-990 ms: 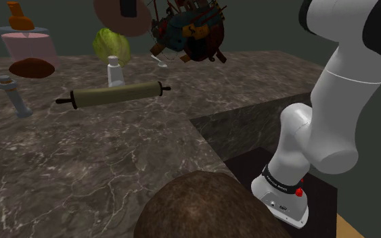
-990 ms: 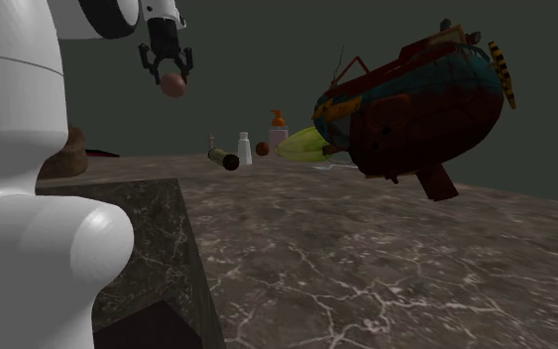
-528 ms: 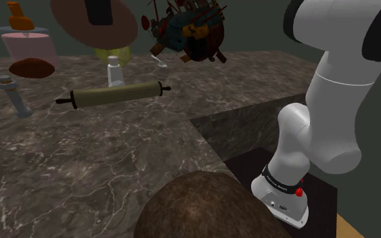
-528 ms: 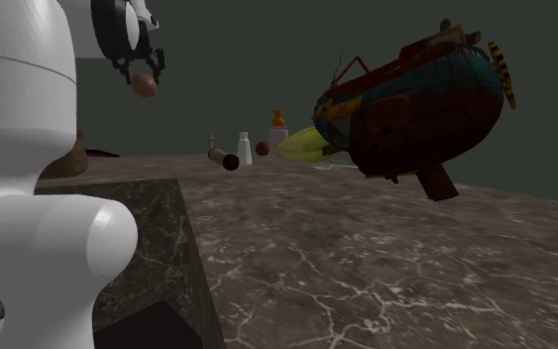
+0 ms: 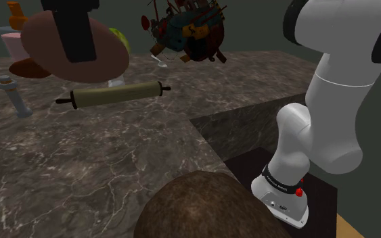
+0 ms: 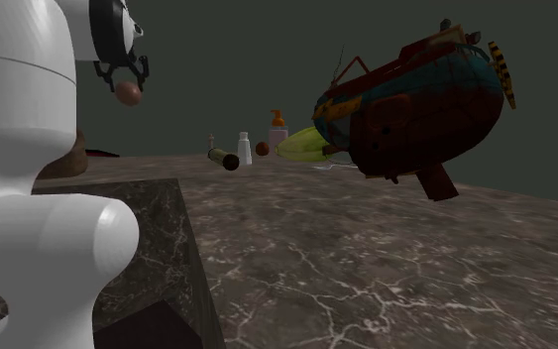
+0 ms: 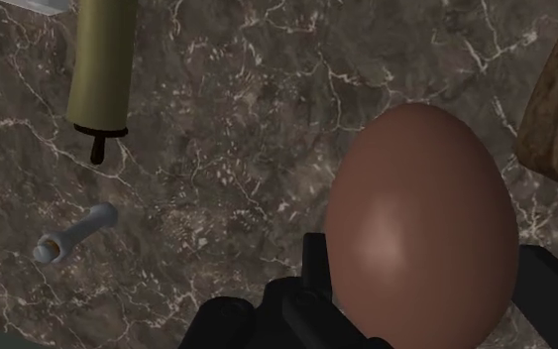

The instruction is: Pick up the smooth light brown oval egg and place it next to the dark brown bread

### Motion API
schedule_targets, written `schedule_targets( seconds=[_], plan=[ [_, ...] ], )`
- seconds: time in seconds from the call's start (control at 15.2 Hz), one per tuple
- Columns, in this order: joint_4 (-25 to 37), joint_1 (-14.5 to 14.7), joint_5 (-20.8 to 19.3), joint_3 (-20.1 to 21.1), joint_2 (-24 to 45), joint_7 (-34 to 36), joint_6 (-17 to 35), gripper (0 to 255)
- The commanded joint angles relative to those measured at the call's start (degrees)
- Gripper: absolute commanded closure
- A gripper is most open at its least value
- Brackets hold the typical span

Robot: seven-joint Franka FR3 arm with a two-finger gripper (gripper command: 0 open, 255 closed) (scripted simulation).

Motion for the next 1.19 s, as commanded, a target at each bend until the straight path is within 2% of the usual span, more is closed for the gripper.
schedule_targets(
  seconds=[0.0, 0.46, 1.12],
  plan=[
    [-4.87, -0.62, 0.76, -0.08, -2.09, 0.11, 2.89, 255],
    [-17.08, -1.78, 2.33, -0.51, -6.75, 0.09, 10.63, 255],
    [-29.95, -2.45, 3.44, -0.92, -10.58, 0.19, 19.83, 255]
  ],
)
